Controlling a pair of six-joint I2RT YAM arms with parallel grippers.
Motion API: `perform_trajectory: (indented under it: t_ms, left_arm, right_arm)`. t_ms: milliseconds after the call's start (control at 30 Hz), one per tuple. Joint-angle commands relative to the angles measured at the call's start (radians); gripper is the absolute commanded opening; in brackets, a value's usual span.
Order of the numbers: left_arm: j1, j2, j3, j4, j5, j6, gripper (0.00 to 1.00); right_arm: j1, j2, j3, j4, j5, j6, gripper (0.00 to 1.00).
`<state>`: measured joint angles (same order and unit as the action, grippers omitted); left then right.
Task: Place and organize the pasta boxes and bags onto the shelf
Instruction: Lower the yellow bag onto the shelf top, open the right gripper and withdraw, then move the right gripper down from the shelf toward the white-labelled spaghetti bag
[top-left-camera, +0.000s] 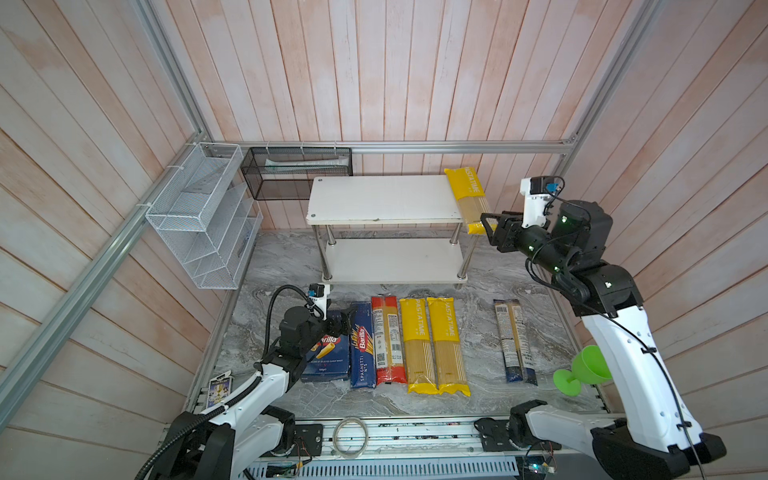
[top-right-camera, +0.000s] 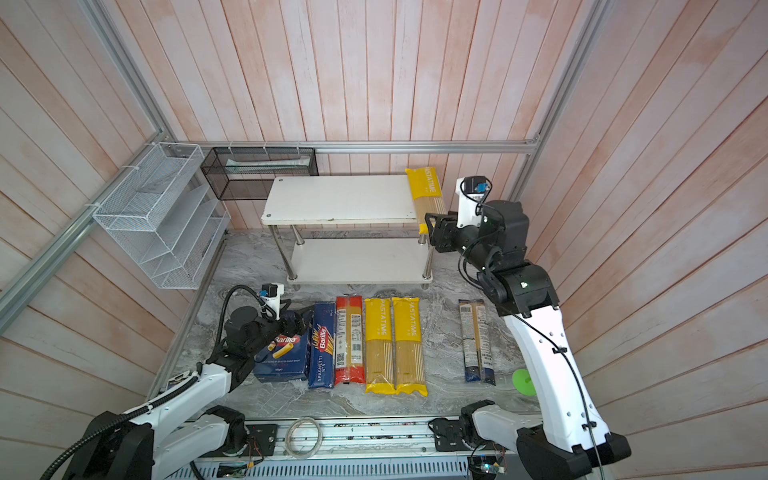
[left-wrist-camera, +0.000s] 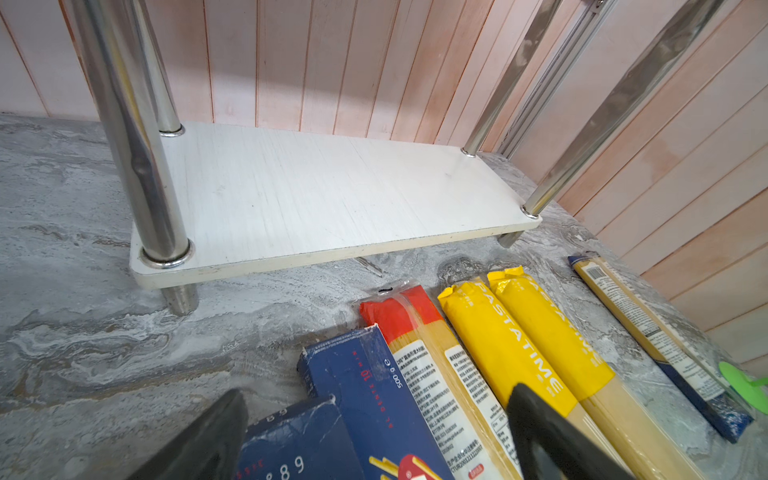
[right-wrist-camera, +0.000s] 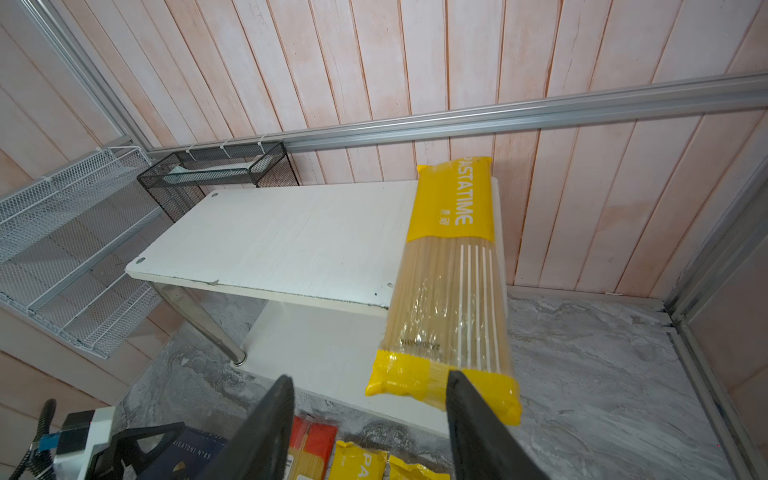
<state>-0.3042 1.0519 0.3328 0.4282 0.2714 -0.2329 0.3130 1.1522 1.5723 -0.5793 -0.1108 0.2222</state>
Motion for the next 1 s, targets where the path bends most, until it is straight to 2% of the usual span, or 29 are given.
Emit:
perform_trajectory:
  t_ms: [0,200,300,633,967]
  left_arm:
    - [-0.005,0.002,0.007,0.030,0.029,-0.002,1.00]
    - [-0.008,0.025,-0.013,0.069,0.001,-0.023,1.00]
    - [-0.013,0.056,-0.004,0.085,0.027,-0.030,1.00]
    - [-0.018,0.039,0.009,0.049,0.007,-0.020,1.00]
    - [-0.019,0.054,0.011,0.049,0.003,-0.016,1.00]
  right_arm:
    - [0.005,-0.061,-0.070,-0.056,-0.025,0.038,0.59]
    - [0.005,-0.074,-0.115,-0.062,-0.124,0.118,0.59]
    - [0.005,-0.061,-0.129,-0.039,-0.125,0.146,0.59]
    - [-0.002,-0.002,-0.103,-0.013,-0.120,0.099,0.60]
    - [-0.007,0.043,-0.154,0.105,-0.148,0.095,0.60]
